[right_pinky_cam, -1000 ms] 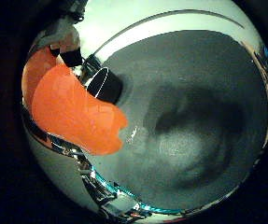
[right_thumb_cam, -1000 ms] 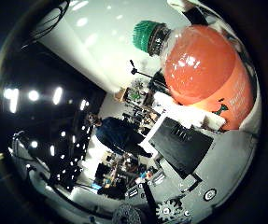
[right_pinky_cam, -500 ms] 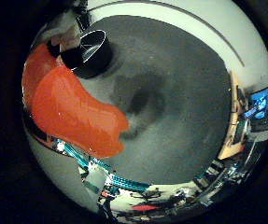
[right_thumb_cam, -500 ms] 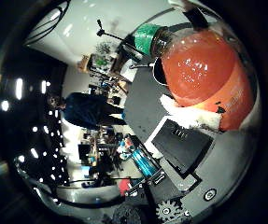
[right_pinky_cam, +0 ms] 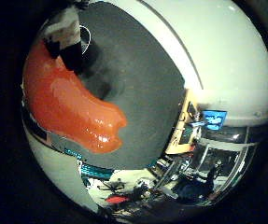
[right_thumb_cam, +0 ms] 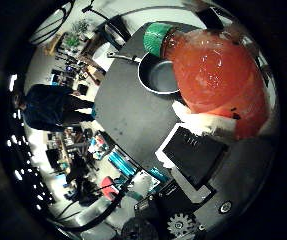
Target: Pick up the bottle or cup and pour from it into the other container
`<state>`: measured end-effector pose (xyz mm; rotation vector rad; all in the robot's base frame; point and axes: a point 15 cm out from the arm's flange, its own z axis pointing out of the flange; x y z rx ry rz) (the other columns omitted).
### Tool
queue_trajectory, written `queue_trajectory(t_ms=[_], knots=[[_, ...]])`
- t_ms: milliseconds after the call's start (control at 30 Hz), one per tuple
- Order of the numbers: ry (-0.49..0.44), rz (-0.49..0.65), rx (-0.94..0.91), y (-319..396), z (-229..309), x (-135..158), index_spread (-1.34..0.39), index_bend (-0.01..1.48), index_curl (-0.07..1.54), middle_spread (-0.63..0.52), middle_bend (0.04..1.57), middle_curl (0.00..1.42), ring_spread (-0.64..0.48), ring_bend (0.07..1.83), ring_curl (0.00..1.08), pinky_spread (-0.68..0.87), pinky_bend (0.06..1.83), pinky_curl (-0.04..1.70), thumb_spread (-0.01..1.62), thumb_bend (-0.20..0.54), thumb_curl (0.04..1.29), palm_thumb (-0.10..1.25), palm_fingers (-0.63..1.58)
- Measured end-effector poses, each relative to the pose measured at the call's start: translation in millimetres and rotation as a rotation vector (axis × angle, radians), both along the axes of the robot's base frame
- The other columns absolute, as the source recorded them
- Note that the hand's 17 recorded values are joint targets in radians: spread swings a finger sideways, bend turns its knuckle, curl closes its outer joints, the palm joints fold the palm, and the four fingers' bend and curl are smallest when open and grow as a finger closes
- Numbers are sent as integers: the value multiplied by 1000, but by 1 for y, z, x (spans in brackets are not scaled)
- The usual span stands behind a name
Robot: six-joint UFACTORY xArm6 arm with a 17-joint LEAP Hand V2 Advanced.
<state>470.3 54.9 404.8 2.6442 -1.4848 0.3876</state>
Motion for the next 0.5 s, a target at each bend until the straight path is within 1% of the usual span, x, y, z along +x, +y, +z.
queue_trajectory(t_ms=[167, 333, 500], knots=[[-11, 37, -179, 16, -2, 16, -250, 1118, 1015, -188, 1251, 1033, -304, 1245, 1018, -249, 1164, 983, 35, -19, 908, 1170, 1052], [22, 61, -310, 24, -12, 23, -251, 1115, 1017, -187, 1249, 1033, -306, 1241, 1021, -256, 1149, 1005, 29, -18, 905, 1170, 1054], [24, 102, -448, 31, -26, 34, -252, 1111, 1018, -186, 1251, 1033, -308, 1242, 1028, -262, 1136, 1021, 27, -18, 903, 1170, 1058]])
